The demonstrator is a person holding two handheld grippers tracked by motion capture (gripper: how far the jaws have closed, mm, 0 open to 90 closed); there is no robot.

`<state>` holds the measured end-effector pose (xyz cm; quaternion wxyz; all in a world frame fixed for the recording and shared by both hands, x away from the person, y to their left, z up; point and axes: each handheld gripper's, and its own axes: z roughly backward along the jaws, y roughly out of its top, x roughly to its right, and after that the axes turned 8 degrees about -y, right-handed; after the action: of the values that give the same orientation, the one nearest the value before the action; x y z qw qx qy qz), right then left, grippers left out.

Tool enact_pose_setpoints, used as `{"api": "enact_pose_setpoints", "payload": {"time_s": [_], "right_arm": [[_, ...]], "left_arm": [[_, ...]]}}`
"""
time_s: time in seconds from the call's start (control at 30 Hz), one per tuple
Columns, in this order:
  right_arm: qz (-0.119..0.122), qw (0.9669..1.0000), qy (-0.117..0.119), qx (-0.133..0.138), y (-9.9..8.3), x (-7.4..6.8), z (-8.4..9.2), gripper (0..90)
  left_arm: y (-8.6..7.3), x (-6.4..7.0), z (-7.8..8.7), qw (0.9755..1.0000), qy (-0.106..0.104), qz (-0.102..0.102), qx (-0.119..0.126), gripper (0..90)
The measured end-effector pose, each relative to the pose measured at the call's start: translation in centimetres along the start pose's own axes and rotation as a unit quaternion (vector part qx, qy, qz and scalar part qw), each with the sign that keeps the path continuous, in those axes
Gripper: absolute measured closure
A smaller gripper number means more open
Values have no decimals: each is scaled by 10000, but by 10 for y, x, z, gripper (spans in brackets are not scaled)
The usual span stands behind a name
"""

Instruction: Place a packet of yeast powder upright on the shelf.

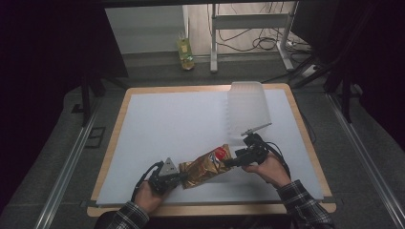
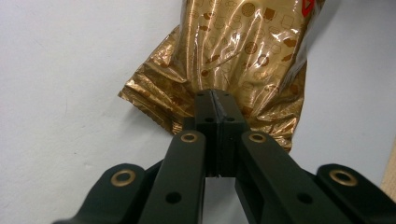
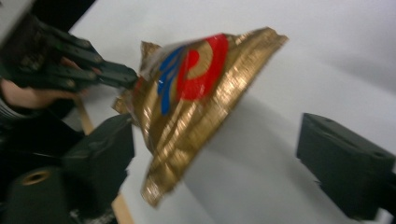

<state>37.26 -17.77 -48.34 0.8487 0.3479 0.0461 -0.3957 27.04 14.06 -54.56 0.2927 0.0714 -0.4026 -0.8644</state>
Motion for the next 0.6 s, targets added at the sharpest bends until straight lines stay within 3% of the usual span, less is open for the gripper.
{"api": "enact_pose_setpoints", "payload": {"time_s": [0.03, 0.17, 0.23, 0.4, 0.43, 0.5, 0.6], "right_arm": [[-168, 9997, 164, -57, 4, 0, -4, 208], [-348, 9987, 368, -116, 8, -1, -9, 302], [-560, 9963, 628, -151, 12, -3, -13, 383], [-713, 9943, 737, -285, 18, -3, -18, 461], [-788, 9928, 814, -390, 19, -2, -22, 518], [-804, 9924, 828, -422, 20, -2, -23, 547], [-714, 9930, 823, -450, 21, -2, -27, 691]], "left_arm": [[0, 0, 0, 10000, 1, -3, -1, 898], [0, 0, 0, 10000, 11, -10, -4, 899], [0, 0, 0, 10000, 12, -8, -6, 898], [0, 0, 0, 10000, 13, -13, -11, 898], [0, 0, 0, 10000, 11, -13, -12, 898], [1, 0, 0, 10000, 13, -19, -14, 898], [0, 0, 0, 10000, -12, 11, -6, 897]]}}
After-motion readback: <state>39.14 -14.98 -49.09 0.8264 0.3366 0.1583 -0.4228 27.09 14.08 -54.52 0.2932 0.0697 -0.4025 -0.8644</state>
